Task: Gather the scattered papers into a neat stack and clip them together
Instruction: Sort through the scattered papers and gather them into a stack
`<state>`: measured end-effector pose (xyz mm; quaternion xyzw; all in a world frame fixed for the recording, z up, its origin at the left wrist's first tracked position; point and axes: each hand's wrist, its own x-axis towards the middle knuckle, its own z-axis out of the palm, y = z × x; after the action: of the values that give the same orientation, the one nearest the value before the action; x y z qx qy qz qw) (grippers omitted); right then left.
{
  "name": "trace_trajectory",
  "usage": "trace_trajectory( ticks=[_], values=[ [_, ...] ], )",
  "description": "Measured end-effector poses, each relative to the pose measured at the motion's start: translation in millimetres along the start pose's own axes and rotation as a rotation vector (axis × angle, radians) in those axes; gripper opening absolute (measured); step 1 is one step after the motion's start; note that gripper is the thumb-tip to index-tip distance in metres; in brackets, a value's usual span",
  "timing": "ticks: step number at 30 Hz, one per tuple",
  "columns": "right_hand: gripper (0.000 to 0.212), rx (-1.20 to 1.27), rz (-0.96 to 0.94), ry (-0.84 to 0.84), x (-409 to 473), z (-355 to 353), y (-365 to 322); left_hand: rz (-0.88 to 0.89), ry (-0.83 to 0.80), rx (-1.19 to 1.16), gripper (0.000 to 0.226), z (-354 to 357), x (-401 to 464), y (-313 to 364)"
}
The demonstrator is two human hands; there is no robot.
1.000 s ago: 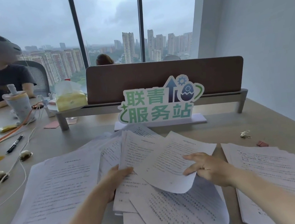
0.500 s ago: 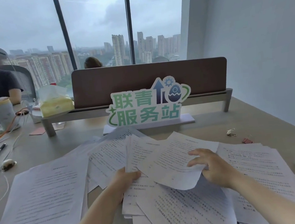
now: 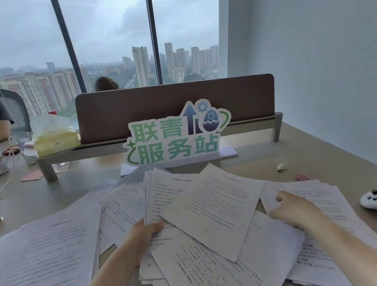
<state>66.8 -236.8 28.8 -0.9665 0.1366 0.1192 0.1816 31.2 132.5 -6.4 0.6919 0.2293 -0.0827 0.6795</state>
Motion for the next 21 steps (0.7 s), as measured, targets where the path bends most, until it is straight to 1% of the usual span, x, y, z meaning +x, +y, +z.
trace_trajectory(
  ticks=[3,7,10,11,13,14,16,18,21],
  values=[
    [0.051,-0.058,-0.002,-0.08,-0.5,-4.6,1.8,0.006,0.003,-0.007,0.018,-0.1,1.9,-0.8],
    [0.039,-0.149,-0.024,-0.133,0.3,-2.5,0.0,0.01,0.0,-0.013,0.019,1.1,2.6,-1.6],
    [0.039,-0.116,-0.017,-0.146,5.2,0.6,-0.6,0.006,-0.003,-0.015,0.018,0.9,1.9,-1.4],
    [0.032,-0.075,-0.017,-0.139,7.0,0.9,-0.9,0.006,-0.006,-0.016,0.019,0.3,1.9,-1.2],
    [0.008,0.042,-0.046,-0.075,8.6,0.3,-0.4,-0.002,-0.018,-0.018,0.02,-1.2,1.9,-1.0],
    [0.005,0.113,-0.069,-0.019,10.2,0.4,0.4,-0.005,-0.026,-0.02,0.021,-1.7,1.7,-0.8],
    [0.009,0.264,-0.104,0.115,13.4,2.1,2.0,-0.005,-0.039,-0.024,0.022,-2.6,1.8,-0.7],
    [0.009,0.479,-0.121,0.213,16.8,3.9,2.6,-0.002,-0.048,-0.03,0.023,-2.3,0.4,-0.7],
    [0.011,0.756,-0.104,0.274,23.2,8.3,-0.3,0.012,-0.068,-0.053,0.023,-2.2,-2.0,-0.2]
  ],
)
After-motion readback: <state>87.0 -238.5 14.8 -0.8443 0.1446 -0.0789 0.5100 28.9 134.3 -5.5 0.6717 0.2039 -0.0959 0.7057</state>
